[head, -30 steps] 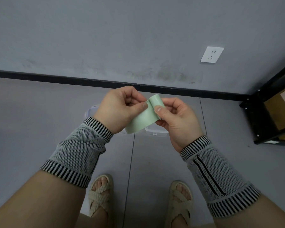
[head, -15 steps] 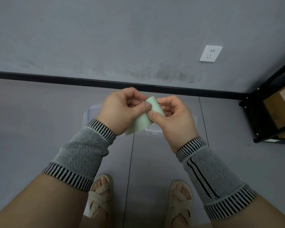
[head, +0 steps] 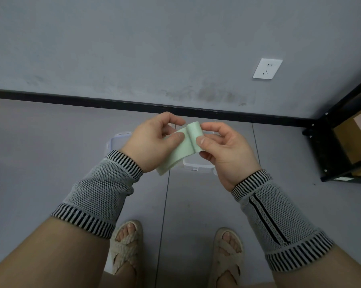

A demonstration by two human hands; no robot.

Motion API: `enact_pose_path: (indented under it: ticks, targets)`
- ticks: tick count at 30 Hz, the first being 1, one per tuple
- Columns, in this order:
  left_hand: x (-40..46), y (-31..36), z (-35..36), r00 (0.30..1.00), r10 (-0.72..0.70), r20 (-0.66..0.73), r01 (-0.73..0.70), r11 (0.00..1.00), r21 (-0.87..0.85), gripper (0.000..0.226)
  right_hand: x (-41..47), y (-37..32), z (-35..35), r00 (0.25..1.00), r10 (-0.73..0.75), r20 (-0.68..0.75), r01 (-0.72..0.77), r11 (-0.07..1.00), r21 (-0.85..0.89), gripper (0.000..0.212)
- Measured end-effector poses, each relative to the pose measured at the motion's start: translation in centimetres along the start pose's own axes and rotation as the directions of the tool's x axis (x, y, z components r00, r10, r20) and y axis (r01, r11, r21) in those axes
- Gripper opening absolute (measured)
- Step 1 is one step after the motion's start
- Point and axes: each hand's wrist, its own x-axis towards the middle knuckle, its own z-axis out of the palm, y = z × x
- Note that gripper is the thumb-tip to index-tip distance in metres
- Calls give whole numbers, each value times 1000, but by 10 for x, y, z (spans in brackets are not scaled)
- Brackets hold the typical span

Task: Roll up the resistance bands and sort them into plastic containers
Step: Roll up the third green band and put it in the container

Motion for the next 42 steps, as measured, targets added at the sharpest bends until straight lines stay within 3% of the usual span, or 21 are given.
enact_pose_path:
  ticks: [4, 18, 36, 42]
  targets:
    - [-1, 1, -7, 1000, -18, 10, 18, 999, 50, 16, 3, -2, -6, 998, 54, 34, -57, 992, 112, 24]
    - [-7, 10, -10, 998, -30, 58, 39, 989, -146, 28, 0, -4, -9, 992, 90, 90, -104, 980, 171, 20]
    - [-4, 11, -1, 999, 46, -9, -47, 990, -134, 26, -4, -4, 4, 998, -50, -37, 52, 996, 70, 26]
    - [-4, 12, 8, 999, 3, -54, -15, 977, -211, 13, -7, -2, 10, 979, -176, -104, 154, 970, -190, 28]
